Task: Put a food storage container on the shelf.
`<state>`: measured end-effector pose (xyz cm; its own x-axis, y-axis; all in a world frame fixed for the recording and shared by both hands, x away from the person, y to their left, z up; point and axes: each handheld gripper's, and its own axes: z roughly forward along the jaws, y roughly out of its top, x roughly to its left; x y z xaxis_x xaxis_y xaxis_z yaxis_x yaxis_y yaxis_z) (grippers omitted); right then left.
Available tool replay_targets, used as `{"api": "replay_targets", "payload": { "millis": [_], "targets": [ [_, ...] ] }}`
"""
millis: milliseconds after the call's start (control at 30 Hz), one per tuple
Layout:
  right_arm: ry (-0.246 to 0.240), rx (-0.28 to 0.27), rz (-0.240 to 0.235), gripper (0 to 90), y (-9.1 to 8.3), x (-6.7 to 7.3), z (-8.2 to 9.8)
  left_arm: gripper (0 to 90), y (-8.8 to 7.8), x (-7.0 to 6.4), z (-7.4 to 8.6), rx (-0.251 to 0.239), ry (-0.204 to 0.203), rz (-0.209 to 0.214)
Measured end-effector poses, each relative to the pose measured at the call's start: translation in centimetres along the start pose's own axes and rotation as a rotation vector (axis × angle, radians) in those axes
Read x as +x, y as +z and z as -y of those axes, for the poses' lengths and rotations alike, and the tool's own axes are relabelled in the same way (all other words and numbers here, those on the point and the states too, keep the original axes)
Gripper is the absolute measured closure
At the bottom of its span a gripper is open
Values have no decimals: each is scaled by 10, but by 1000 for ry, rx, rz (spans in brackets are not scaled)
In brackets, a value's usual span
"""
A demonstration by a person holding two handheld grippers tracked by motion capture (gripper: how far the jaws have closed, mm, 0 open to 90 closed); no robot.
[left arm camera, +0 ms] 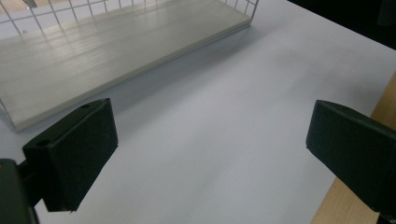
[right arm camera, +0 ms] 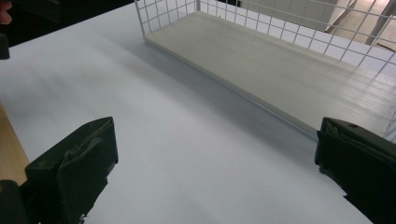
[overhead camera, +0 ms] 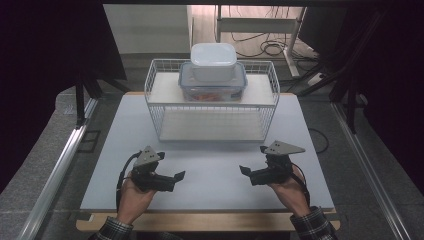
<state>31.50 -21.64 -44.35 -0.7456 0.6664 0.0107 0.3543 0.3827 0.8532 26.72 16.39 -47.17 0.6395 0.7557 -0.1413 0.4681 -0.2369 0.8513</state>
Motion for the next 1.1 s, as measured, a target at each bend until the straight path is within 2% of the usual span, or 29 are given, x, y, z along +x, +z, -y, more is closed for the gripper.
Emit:
{"api": "replay_targets", "payload": {
  "millis": [233, 333, 600, 733, 967, 1100],
  "targets": [
    [13, 10, 16, 0, -5, -4, 16, 27, -1, 4, 17, 24, -1, -39],
    [19, 15, 24, 0, -7, -6, 24, 37, -2, 5, 23, 16, 5, -56],
    [33, 10, 39, 0, -12, -9, 38, 32, -4, 8, 37, 11, 24, -74],
    [42, 16, 53, 0, -15, -11, 46, 32, -6, 10, 41, 9, 17, -69],
    [50, 44, 74, 0, -17, -14, 61, 33, -2, 13, 51, 45, 28, -101],
    [48, 71, 77, 0, -16, -15, 68, 31, 4, 16, 56, 71, 15, -99]
  ]
}}
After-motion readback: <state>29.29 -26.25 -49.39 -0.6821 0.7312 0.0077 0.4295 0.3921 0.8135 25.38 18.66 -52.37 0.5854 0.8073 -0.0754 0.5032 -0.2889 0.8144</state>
